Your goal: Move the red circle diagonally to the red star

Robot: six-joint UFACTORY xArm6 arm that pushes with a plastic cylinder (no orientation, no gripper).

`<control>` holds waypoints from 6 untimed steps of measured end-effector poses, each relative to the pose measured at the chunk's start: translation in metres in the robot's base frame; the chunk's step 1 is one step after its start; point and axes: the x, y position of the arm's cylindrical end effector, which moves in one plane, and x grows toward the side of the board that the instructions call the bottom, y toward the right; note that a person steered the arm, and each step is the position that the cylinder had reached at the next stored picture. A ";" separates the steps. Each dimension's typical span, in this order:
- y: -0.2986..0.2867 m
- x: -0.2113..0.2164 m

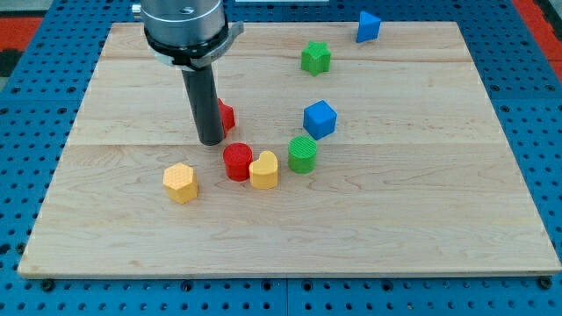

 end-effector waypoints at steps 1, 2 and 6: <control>0.004 0.035; -0.004 0.051; 0.030 0.050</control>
